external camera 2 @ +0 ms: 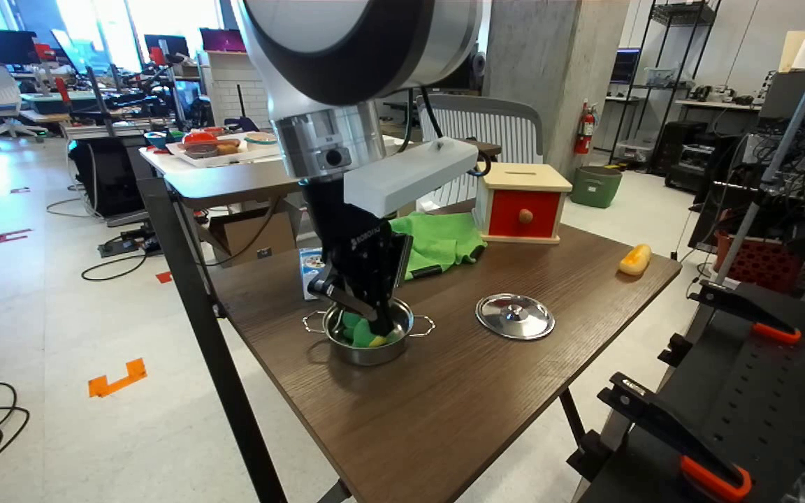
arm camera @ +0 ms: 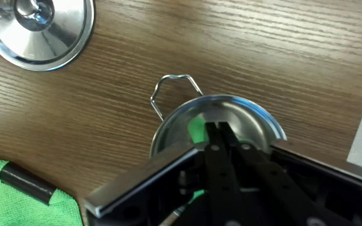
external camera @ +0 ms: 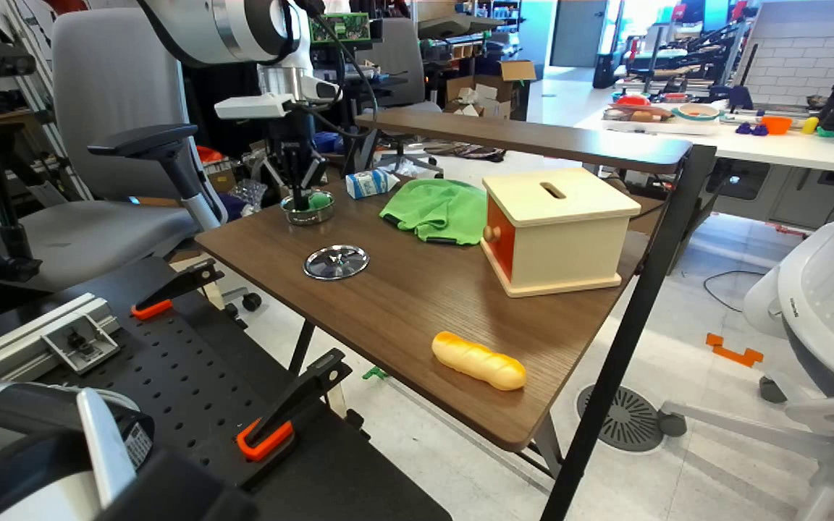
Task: Take the green plush toy out of the silver pot and place it on the table
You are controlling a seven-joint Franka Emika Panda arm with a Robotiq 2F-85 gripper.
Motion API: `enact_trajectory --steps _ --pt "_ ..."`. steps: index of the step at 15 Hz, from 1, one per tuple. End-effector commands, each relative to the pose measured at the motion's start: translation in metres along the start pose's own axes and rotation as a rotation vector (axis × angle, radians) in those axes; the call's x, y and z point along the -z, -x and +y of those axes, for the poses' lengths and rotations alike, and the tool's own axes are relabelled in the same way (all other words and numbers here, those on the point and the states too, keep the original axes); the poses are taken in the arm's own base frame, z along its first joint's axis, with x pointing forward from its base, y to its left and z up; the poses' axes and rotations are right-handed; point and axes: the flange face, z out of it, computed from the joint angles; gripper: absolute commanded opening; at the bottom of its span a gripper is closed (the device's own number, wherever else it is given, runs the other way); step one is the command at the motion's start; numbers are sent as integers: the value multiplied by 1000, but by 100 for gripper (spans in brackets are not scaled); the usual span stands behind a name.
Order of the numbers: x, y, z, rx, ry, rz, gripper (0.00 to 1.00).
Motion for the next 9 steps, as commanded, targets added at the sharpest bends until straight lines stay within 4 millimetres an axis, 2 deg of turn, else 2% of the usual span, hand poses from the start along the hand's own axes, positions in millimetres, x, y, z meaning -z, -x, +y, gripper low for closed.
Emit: enact_trajectory --steps 1,4,9 --pt "-7 -4 -3 9 11 4 0" --pt "-2 -3 -1 9 13 6 0" --pt "42 6 13 14 20 39 0"
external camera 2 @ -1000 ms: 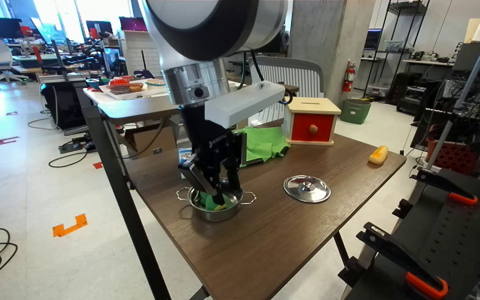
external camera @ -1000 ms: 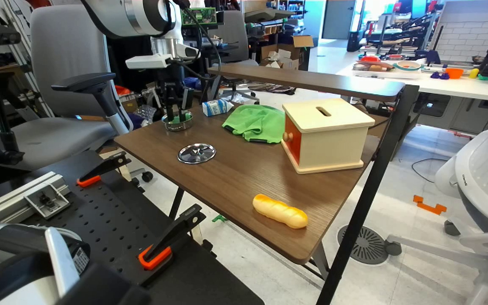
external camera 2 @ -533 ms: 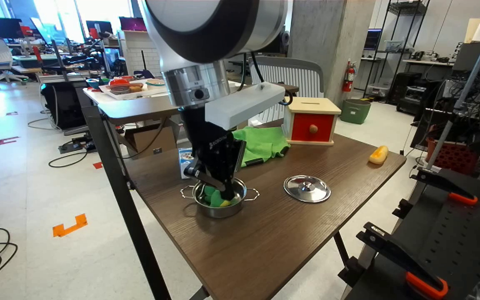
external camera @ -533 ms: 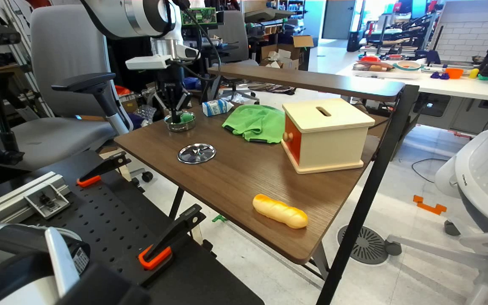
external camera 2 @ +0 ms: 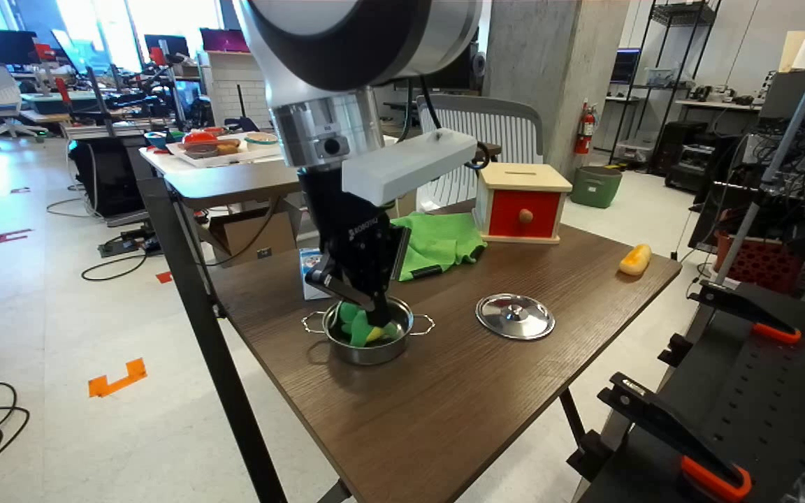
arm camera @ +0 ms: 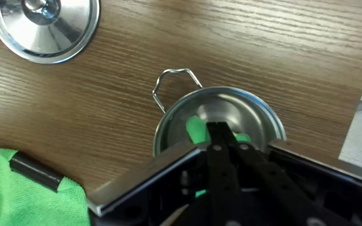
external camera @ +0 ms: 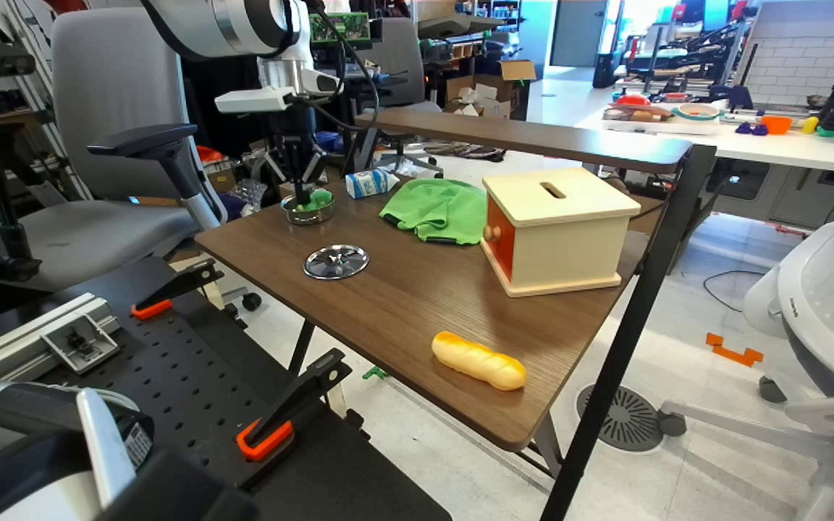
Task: Take the green plush toy out of the silver pot and place it on the table
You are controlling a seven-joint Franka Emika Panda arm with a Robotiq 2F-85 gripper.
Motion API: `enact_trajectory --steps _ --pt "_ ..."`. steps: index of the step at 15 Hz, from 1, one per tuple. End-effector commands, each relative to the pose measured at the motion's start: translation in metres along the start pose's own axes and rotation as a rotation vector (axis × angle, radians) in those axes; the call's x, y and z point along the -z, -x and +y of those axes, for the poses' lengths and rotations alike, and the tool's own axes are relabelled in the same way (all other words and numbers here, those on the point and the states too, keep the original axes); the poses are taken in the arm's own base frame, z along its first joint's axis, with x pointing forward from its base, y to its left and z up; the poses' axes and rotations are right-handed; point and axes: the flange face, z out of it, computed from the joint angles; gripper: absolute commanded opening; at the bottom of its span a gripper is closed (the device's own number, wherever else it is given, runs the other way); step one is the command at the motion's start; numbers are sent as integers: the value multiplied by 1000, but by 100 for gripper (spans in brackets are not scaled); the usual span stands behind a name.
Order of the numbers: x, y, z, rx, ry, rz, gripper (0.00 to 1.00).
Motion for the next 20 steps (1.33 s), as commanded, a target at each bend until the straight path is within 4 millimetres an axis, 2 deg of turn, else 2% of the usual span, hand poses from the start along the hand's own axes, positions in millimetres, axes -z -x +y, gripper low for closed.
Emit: enact_trajectory --steps 1,5,8,11,15,20 --pt "41 8 15 15 22 31 0" --pt "69 18 39 19 34 45 0" --pt "70 29 61 6 44 31 0" --pt "54 39 82 -16 41 -5 0" --pt "23 49 104 -45 31 -68 0" --pt "-6 58 106 -43 30 -118 0"
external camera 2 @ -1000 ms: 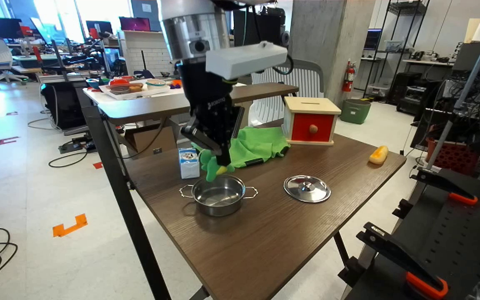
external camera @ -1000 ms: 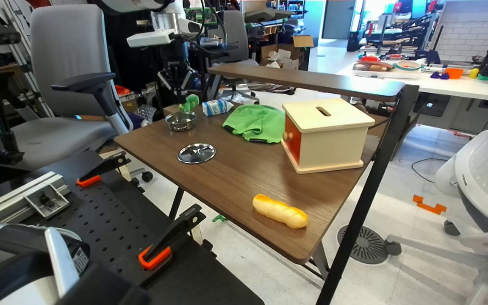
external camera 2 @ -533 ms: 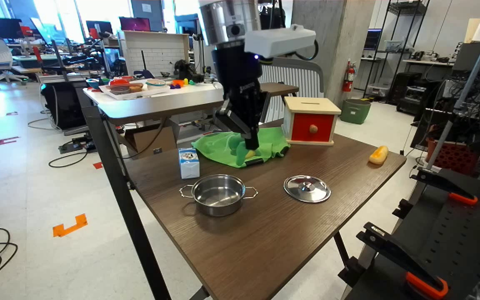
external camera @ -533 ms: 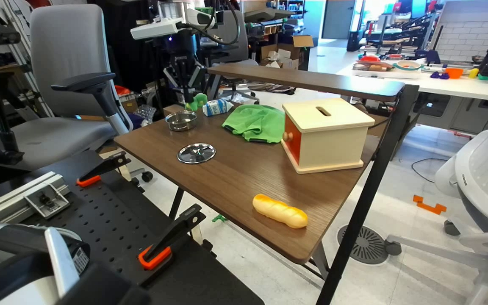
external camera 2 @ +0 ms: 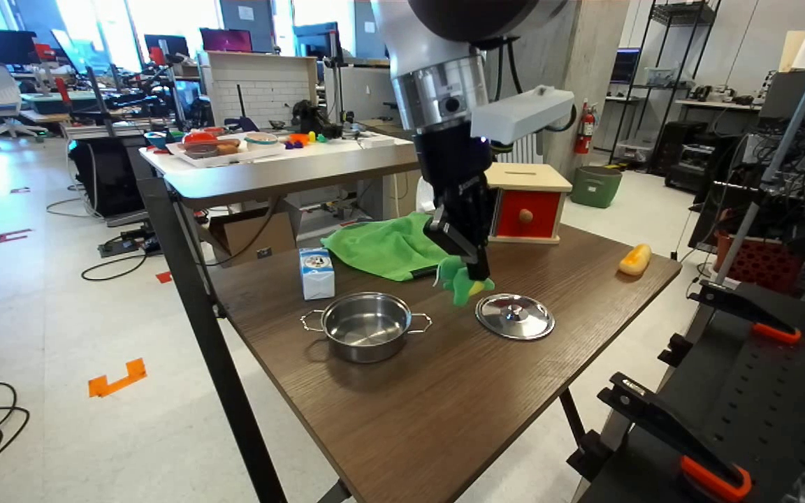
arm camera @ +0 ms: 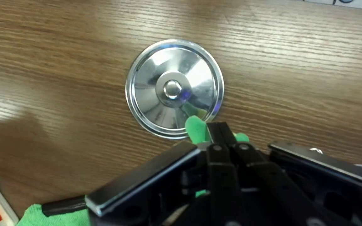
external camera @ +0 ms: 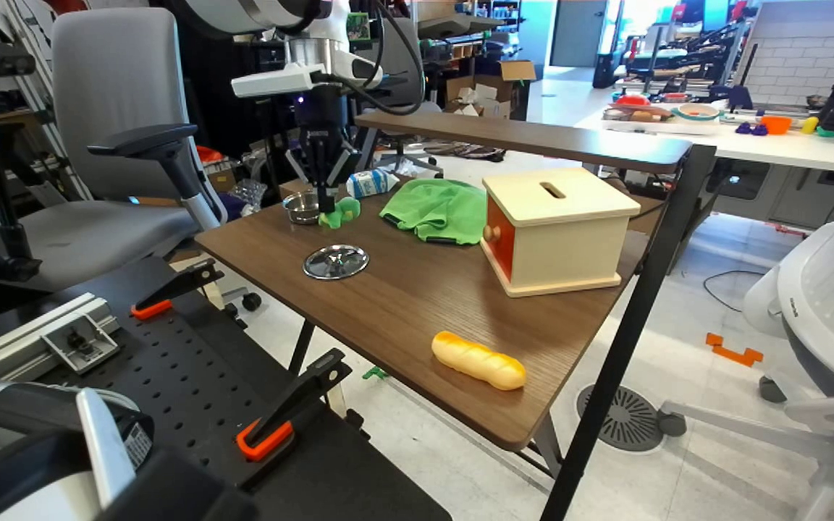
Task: Take the green plush toy out of the silver pot and place it on the table
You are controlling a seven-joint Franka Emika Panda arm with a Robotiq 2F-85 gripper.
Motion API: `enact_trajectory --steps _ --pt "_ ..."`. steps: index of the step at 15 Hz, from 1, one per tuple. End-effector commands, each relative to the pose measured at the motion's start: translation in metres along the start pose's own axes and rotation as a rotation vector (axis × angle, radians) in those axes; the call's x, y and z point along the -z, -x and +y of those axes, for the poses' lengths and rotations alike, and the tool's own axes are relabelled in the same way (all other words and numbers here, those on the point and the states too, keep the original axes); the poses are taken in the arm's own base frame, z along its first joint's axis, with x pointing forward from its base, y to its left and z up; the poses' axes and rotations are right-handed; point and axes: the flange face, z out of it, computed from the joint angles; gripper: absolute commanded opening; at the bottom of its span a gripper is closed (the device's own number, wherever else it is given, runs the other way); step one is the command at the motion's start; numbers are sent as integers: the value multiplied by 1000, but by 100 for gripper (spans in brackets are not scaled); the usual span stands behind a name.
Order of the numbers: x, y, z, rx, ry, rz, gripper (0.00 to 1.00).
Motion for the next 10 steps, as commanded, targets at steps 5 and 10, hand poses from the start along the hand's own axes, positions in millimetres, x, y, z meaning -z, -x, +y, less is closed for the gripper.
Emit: enact_trajectory --steps 5,10 --pt "-31 3 -6 23 25 -54 0" --pt "-39 4 -5 21 20 -71 34"
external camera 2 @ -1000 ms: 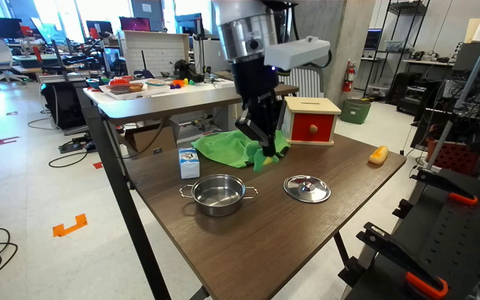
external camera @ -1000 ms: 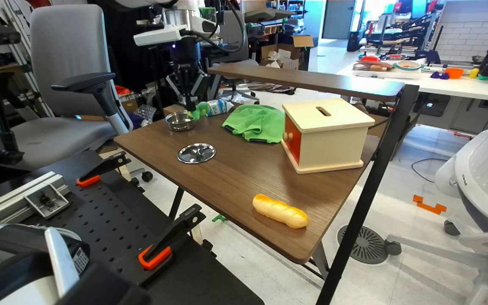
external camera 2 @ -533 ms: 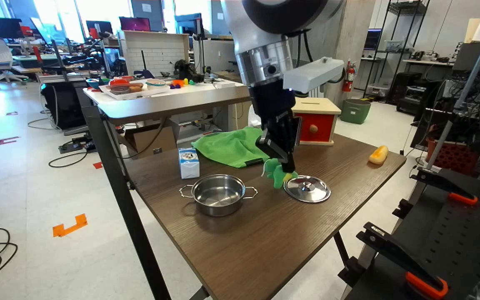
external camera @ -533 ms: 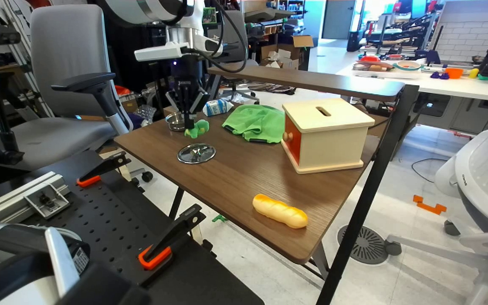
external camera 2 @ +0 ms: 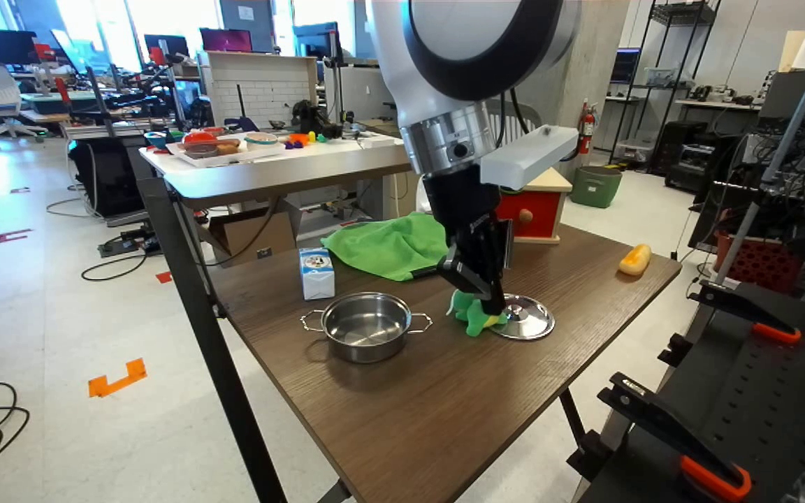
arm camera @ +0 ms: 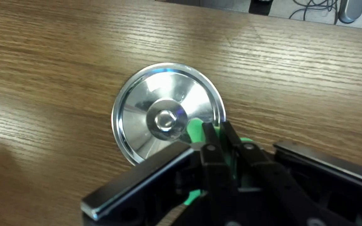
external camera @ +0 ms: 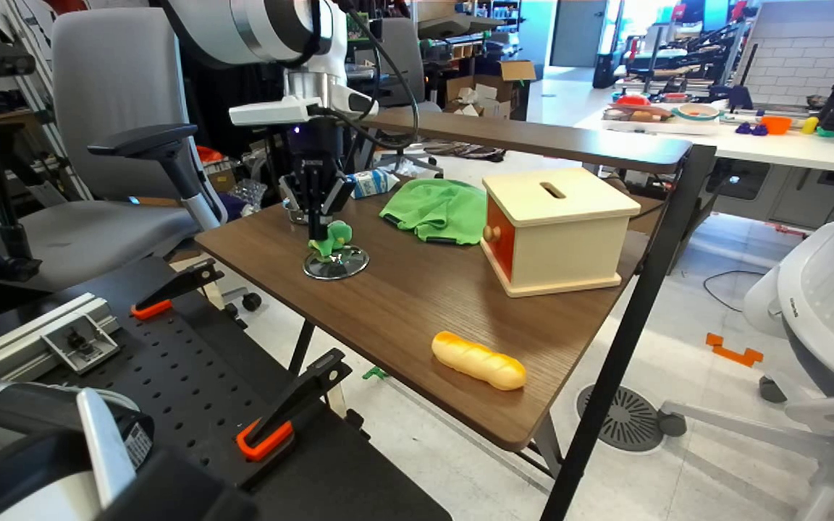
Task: Take the green plush toy out of the silver pot and place it on the table
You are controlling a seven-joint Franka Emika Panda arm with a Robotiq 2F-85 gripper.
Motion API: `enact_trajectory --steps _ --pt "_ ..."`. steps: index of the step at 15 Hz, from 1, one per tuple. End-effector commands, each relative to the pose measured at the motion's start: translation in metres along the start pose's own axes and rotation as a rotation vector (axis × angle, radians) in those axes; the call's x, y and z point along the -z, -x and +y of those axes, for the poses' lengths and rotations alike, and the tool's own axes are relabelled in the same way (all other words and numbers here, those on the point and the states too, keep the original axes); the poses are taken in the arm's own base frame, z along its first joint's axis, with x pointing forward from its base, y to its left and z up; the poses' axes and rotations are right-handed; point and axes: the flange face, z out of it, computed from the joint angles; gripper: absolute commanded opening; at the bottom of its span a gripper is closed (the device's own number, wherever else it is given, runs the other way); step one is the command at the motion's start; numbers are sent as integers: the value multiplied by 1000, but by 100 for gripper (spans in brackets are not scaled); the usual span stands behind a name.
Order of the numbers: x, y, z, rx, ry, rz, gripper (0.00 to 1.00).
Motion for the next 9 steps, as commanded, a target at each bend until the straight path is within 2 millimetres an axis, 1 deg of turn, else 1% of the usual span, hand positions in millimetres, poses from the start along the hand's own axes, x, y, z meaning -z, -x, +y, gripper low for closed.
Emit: enact_trajectory --steps 1,2,3,5,9 --pt "3 2 4 6 17 -3 41" --pt "7 3 7 0 18 -4 49" --pt "12 4 11 -7 18 0 55" --pt "28 11 22 -29 21 13 70" --pt "73 32 45 -58 18 79 99"
